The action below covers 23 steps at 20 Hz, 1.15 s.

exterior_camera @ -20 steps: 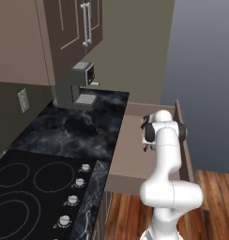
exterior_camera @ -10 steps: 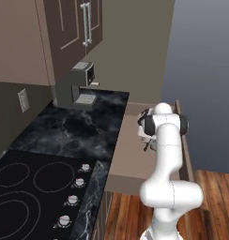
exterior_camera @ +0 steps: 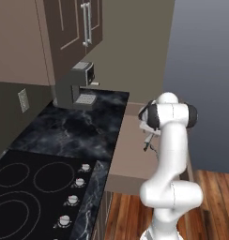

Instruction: Pick up the metallic utensils from the counter and place them in the open drawer. Make sure not to pick up any wooden utensils.

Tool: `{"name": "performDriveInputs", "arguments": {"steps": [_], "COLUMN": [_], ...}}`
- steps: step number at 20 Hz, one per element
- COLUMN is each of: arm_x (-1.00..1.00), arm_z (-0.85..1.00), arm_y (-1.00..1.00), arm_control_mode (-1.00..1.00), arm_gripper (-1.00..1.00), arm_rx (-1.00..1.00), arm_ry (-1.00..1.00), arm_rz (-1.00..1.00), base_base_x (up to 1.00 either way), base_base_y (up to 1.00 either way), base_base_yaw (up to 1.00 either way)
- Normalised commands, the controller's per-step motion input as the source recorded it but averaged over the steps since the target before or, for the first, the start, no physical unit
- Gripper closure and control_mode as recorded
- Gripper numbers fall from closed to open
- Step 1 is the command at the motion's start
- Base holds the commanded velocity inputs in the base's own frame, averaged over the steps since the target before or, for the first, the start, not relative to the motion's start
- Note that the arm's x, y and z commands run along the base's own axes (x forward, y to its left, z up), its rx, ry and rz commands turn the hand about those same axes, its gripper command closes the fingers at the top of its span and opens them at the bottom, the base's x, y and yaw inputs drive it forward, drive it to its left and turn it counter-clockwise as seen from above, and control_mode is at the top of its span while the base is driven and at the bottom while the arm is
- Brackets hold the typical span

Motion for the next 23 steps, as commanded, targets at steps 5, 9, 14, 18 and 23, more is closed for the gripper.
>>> {"name": "performDriveInputs", "arguments": {"steps": [5, 9, 14, 18, 23], "arm_x": [-0.69, -0.62, -0.38, -0.57, -0.95], "arm_z": [0.97, 1.00, 1.00, 1.00, 1.00], "arm_y": [0.00, 0.00, 0.00, 0.00, 0.00], "arm_control_mode": [-1.00, -1.00, -1.00, -1.00, -1.00], "arm_gripper": [-1.00, -1.00, -1.00, -1.00, -1.00], "arm_rx": [0.00, 0.00, 0.00, 0.00, 0.00], "arm_ry": [-0.19, -0.19, -0.13, -0.07, -0.02], "arm_rz": [-0.14, -0.10, -0.08, -0.06, -0.02], "base_base_x": [0.00, 0.00, 0.00, 0.00, 0.00], "base_base_y": [0.00, 0.00, 0.00, 0.00, 0.00], "base_base_yaw": [0.00, 0.00, 0.00, 0.00, 0.00]}}
